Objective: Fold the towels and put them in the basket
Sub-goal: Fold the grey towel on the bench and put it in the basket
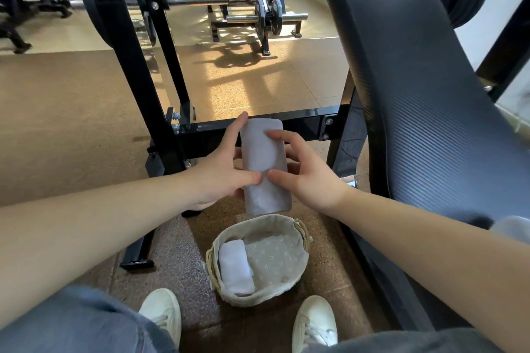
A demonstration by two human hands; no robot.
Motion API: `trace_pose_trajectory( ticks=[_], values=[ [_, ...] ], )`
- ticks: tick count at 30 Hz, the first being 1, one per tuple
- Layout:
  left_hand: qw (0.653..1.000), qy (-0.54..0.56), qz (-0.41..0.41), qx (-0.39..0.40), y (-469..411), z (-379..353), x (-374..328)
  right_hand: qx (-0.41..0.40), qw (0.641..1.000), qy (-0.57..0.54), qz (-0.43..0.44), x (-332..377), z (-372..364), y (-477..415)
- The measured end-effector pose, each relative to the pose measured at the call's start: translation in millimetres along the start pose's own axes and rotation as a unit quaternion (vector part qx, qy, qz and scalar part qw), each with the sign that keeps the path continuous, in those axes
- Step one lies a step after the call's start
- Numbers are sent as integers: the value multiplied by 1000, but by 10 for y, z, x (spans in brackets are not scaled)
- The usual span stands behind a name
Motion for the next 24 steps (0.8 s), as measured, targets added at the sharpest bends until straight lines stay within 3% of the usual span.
trace_pose_trajectory(
  ticks=[4,11,24],
  values=[
    [1000,1,12,5,-21,-19,49,29,999,-26,-1,24,-34,27],
    [993,21,36,-110,-125,84,101,67,998,-5,-4,-33,-115,61],
    [984,95,84,-121,-159,162,370,75,993,-52,-69,-222,-276,48]
  ],
)
Point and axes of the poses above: each hand's wrist, its own y-axis away from the middle knuckle, its own z-axis out of the back of the hand, x = y × z, the point moved 5 cm from there along -y, towards the middle knuckle, and after that the axes turned 7 degrees about -x, right-handed, at the moved point
